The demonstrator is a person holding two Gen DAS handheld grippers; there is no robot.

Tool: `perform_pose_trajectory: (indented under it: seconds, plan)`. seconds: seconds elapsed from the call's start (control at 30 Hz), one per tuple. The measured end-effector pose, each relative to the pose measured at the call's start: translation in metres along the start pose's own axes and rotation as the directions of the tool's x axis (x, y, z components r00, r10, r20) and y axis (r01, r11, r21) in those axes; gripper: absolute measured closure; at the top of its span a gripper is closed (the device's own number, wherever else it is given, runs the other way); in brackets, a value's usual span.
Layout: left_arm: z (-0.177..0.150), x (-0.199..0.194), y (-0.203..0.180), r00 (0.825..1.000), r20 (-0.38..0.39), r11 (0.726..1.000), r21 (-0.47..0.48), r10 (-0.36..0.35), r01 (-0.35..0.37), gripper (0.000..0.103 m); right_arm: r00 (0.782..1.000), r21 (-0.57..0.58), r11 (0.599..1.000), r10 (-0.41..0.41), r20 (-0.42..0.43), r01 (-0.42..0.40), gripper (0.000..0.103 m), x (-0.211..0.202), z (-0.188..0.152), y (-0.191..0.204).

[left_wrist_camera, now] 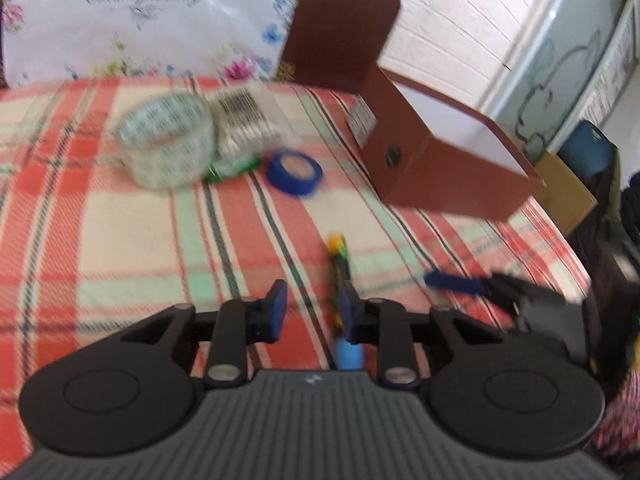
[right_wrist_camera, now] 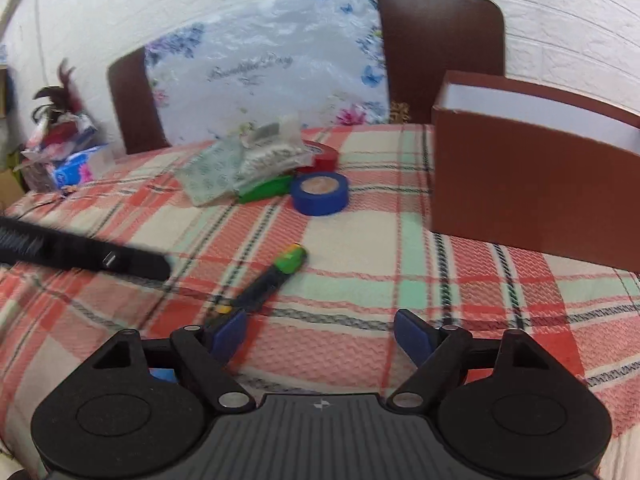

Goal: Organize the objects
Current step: 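Carry the marker into the brown box and open the left gripper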

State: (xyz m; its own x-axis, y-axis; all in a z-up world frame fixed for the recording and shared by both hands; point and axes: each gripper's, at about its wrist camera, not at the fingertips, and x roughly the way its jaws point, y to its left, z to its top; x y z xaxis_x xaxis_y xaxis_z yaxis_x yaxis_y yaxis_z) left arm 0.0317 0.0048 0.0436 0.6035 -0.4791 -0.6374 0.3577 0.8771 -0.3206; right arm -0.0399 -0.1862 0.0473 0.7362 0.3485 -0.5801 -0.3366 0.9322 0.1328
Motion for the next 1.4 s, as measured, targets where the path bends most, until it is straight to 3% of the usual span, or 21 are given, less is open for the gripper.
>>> perform_pose_trajectory:
  seconds: [0.1, 0.17, 0.2, 0.23, 0.27, 0.33, 0.43, 0.5, 0.57, 0.73, 0.8, 0.83, 0.87, 1.03, 1.2, 1.3, 1.4]
  plan:
    - [0.014, 0.007, -0.003, 1.000, -0.010, 1.000, 0.002, 0.023, -0.023, 0.071, 0.997, -0.042, 0.996, 0.074, -0.037, -0.076, 0.024, 0.007, -0.001, 0.022]
    - [0.017, 0.014, -0.009, 0.999, -0.025, 1.000, 0.016, 0.022, -0.022, 0.071, 0.992, -0.090, 0.990, 0.106, -0.067, -0.112, 0.035, 0.014, -0.007, 0.034]
    - [0.016, 0.018, -0.013, 0.999, -0.037, 1.000, 0.022, 0.023, -0.022, 0.071, 0.995, -0.147, 0.985, 0.078, -0.058, -0.086, 0.039, 0.015, -0.011, 0.042]
    - [0.015, 0.023, -0.016, 0.998, -0.052, 0.999, 0.029, 0.023, -0.022, 0.071, 0.998, -0.211, 0.976, 0.050, -0.044, -0.058, 0.054, 0.014, -0.014, 0.049]
    - [0.014, 0.028, -0.019, 0.997, -0.069, 0.999, 0.037, 0.024, -0.022, 0.071, 0.998, -0.253, 0.966, 0.046, -0.035, -0.053, 0.078, 0.012, -0.015, 0.053]
    - [0.012, 0.034, -0.024, 0.995, -0.096, 0.999, 0.050, 0.026, -0.021, 0.071, 0.999, -0.289, 0.956, 0.033, -0.029, -0.040, 0.087, 0.010, -0.017, 0.054]
    - [0.008, 0.046, -0.029, 0.990, -0.140, 0.999, 0.033, 0.032, -0.028, 0.059, 1.000, -0.329, 0.944, 0.011, -0.006, -0.012, 0.087, 0.008, -0.021, 0.056]
    - [0.008, 0.052, -0.031, 0.986, -0.148, 0.997, 0.025, 0.076, -0.073, 0.051, 1.000, -0.317, 0.948, 0.006, 0.002, -0.005, 0.087, 0.008, -0.021, 0.053]
    - [0.006, 0.062, -0.027, 0.972, -0.201, 0.991, -0.027, 0.119, -0.127, 0.053, 1.000, -0.285, 0.958, 0.002, 0.007, 0.000, 0.087, 0.007, -0.020, 0.045]
    - [0.008, 0.058, -0.016, 0.976, -0.191, 0.980, -0.145, 0.107, -0.135, 0.052, 1.000, -0.197, 0.980, -0.007, 0.020, 0.011, 0.087, 0.004, -0.015, 0.024]
    - [0.012, 0.063, -0.015, 0.977, -0.193, 0.978, -0.169, 0.085, -0.118, 0.061, 0.999, -0.185, 0.983, 0.015, 0.028, -0.009, 0.087, 0.002, -0.018, 0.023]
    - [0.015, 0.067, -0.018, 0.978, -0.202, 0.980, -0.182, 0.045, -0.082, 0.079, 0.999, -0.186, 0.982, 0.025, 0.033, -0.018, 0.087, 0.001, -0.019, 0.023]
    - [0.018, 0.071, -0.022, 0.976, -0.214, 0.980, -0.191, 0.023, -0.065, 0.081, 0.999, -0.191, 0.982, 0.014, 0.046, -0.005, 0.086, -0.001, -0.019, 0.022]
    - [0.053, 0.065, -0.065, 0.990, -0.142, 0.996, -0.085, -0.018, 0.006, 0.084, 0.982, -0.162, 0.983, -0.058, 0.179, 0.087, 0.086, -0.024, 0.000, -0.004]
    - [0.110, 0.064, -0.127, 0.997, -0.016, 0.995, 0.066, -0.078, 0.079, 0.084, 0.914, -0.160, 0.957, -0.170, 0.368, 0.243, 0.086, -0.046, 0.041, -0.041]
    - [0.132, 0.086, -0.160, 0.992, -0.002, 0.983, 0.137, -0.123, 0.122, 0.088, 0.884, -0.133, 0.941, -0.234, 0.405, 0.310, 0.087, -0.044, 0.061, -0.075]
    - [0.143, 0.115, -0.183, 0.992, -0.017, 0.974, 0.186, -0.128, 0.129, 0.090, 0.874, -0.111, 0.932, -0.277, 0.400, 0.345, 0.087, -0.035, 0.074, -0.108]
